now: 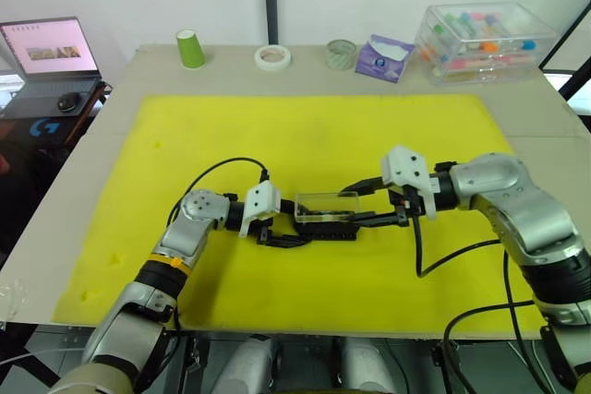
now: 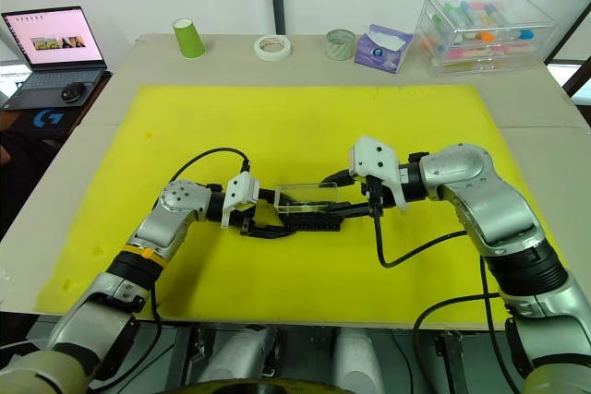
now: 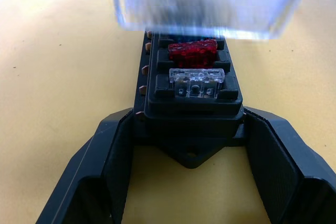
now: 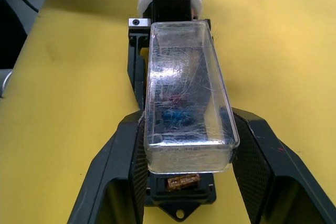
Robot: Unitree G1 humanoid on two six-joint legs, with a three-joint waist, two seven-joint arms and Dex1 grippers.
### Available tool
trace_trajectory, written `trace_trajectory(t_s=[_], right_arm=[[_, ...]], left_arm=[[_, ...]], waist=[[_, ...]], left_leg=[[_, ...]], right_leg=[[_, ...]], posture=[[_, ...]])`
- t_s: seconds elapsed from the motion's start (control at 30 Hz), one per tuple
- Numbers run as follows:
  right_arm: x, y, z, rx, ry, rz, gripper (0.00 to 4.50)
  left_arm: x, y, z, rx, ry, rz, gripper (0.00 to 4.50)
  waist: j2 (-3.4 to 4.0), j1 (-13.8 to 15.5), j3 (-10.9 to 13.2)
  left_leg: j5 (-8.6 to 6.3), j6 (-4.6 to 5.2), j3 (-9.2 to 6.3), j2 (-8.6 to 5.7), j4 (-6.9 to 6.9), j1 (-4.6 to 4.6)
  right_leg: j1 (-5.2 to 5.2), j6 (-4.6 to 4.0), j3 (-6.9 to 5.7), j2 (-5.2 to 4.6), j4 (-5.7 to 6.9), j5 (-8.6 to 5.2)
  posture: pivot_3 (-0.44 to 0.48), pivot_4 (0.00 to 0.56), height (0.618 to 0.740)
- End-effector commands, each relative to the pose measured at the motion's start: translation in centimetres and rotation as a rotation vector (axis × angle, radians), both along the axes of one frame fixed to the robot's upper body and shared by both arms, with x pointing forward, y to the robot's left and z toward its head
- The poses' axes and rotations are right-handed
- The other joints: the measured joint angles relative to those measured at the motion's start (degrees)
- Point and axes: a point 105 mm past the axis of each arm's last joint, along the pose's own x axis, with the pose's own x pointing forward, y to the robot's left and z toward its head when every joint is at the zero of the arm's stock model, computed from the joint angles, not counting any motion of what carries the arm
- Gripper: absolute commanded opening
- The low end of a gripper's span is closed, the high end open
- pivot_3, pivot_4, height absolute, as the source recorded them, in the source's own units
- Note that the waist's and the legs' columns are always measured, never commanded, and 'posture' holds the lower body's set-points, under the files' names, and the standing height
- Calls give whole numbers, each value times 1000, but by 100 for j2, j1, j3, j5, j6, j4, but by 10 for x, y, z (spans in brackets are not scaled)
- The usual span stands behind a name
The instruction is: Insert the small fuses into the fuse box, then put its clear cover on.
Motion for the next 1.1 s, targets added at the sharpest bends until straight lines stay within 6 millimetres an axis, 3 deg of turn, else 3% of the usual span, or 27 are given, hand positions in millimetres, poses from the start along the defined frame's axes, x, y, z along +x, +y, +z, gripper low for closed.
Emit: trace_trajectory(t_s=[0.03, 0.37, 1.1], right_arm=[[0, 0, 3, 16, -21, 8, 1869], [5, -9, -15, 4, -22, 8, 1869], [8, -7, -32, 52, 13, 17, 1869]], left_arm=[[-2, 4, -9, 32, 27, 3, 2752], [-3, 6, -7, 35, 26, 2, 2752], [-3, 7, -5, 42, 33, 8, 2752]], waist=[[0, -1, 0], [0, -3, 0], [0, -17, 0]], left_leg=[[0, 0, 0, 0, 0, 0], [0, 0, 0, 0, 0, 0], [0, 0, 1, 1, -1, 0]], right_leg=[[0, 0, 0, 0, 0, 0], [0, 0, 0, 2, 0, 0], [-2, 0, 1, 3, 1, 0]], posture=[[0, 150, 740], [0, 150, 740], [0, 150, 740]])
